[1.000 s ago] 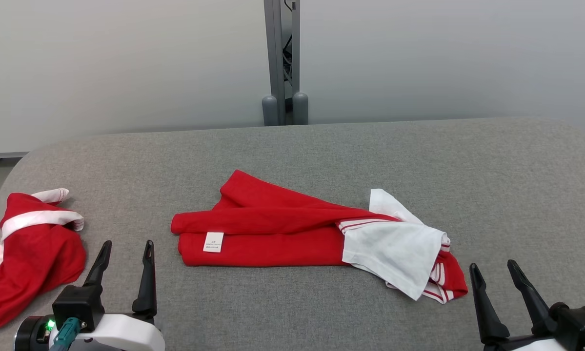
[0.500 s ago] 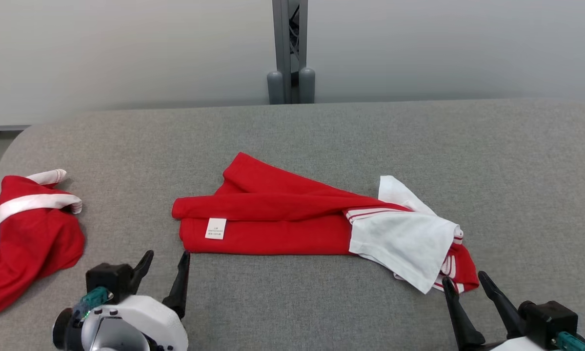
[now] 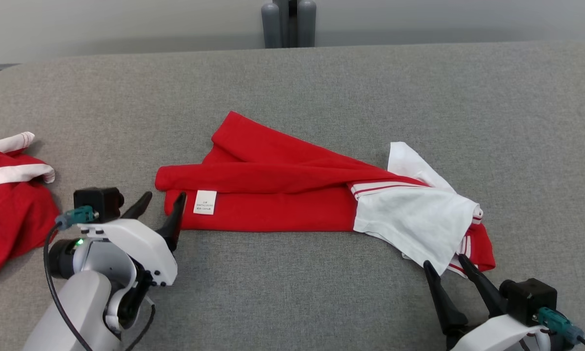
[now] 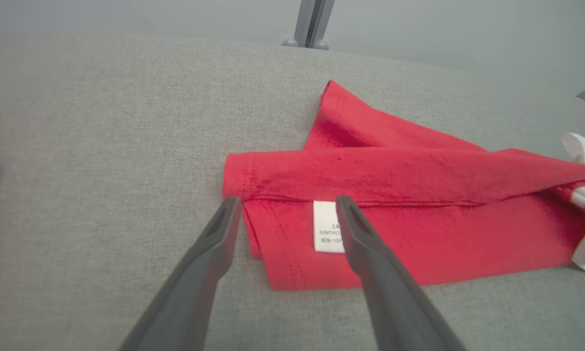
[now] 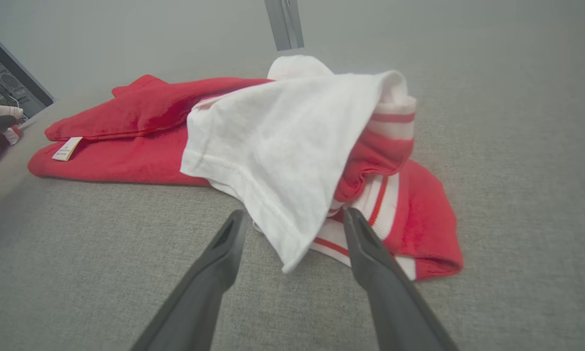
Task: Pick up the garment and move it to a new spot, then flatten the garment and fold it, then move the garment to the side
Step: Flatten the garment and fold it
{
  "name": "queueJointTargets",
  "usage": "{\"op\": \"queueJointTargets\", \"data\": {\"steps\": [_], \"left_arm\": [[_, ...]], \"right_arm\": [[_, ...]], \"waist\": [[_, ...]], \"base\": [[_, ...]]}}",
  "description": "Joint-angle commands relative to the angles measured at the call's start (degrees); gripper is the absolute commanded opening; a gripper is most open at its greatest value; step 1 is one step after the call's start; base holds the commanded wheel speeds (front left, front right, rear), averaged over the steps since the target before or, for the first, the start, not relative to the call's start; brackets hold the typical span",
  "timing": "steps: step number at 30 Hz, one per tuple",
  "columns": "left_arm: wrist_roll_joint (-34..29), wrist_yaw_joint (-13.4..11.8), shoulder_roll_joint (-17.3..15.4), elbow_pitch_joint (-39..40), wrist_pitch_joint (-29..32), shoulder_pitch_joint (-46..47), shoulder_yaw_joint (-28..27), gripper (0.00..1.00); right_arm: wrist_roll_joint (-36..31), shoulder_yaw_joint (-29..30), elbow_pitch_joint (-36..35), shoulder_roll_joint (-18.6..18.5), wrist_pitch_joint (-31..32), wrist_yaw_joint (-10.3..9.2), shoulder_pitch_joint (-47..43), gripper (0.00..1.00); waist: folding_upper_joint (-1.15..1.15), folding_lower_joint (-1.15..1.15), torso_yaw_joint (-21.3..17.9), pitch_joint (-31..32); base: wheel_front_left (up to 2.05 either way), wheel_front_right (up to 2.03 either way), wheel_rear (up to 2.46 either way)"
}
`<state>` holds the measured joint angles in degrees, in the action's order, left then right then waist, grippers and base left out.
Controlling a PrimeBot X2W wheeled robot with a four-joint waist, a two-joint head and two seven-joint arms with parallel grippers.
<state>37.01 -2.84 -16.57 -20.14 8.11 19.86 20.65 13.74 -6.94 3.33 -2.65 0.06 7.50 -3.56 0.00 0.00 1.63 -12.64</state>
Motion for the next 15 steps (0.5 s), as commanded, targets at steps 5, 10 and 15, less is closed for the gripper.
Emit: {"op": "queueJointTargets", "data": {"steps": [5,10,15], "left_arm": [[0.94,2.44,-0.79,-5.53,0.31,6.95,-0.79,1.0],[2.52,3.99,-0.74,-10.98,0.52,10.81,-1.77,1.0],[3.9,5.18,-0.34,-14.45,0.2,12.59,-2.51,1.0]], "right_arm": [[-0.21,-1.43,0.65,-0.28,0.19,-0.02,2.98,1.0],[-0.46,-2.39,0.91,-0.3,-0.03,-0.02,4.8,1.0],[-0.27,-3.16,0.9,-0.29,-0.17,-0.02,5.7,1.0]], "waist": [[0.0,0.0,-0.77,-3.65],[0.0,0.0,-1.35,-5.89],[0.0,0.0,-1.58,-7.05]], "base": [[0.0,0.0,0.0],[0.0,0.0,0.0],[0.0,0.0,0.0]]}}
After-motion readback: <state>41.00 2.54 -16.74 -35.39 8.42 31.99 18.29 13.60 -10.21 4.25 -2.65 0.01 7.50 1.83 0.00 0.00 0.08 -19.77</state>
